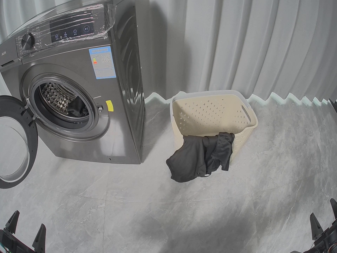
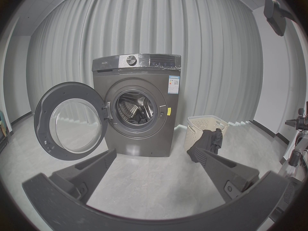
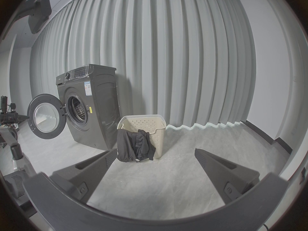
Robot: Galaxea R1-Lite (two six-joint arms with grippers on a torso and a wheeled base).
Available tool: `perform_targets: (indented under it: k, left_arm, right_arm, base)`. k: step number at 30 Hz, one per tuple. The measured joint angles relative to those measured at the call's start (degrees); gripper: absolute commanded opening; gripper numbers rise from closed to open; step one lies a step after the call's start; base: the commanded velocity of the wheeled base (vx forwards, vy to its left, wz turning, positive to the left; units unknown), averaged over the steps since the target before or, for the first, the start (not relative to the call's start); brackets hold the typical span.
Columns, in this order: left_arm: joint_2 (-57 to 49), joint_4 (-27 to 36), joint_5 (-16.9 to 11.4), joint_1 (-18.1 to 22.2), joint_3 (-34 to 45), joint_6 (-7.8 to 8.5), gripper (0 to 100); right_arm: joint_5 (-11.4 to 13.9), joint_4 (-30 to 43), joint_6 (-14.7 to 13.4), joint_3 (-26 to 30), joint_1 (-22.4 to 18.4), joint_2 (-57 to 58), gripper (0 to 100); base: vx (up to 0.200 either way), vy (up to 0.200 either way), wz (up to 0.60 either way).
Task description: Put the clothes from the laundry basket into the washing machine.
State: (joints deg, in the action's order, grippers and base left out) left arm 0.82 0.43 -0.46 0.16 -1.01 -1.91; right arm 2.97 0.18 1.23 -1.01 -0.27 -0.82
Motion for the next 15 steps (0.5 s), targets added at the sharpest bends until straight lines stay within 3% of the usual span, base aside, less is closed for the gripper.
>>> perform_targets:
  k: [9, 15]
  left_arm:
    - [0.0, 0.01, 0.04, 0.0, 0.0, 0.17, 100]
    - [0.02, 0.0, 0.04, 0.0, 0.0, 0.06, 100]
  right_arm:
    - [0.0, -0.05, 0.27, 0.0, -0.06, 0.0, 100]
    - [-1.21, -0.09, -0.01, 0.0, -0.06, -0.02, 100]
  base:
    - [0.2, 0.0, 0.0]
    - [0.0, 0.0, 0.0]
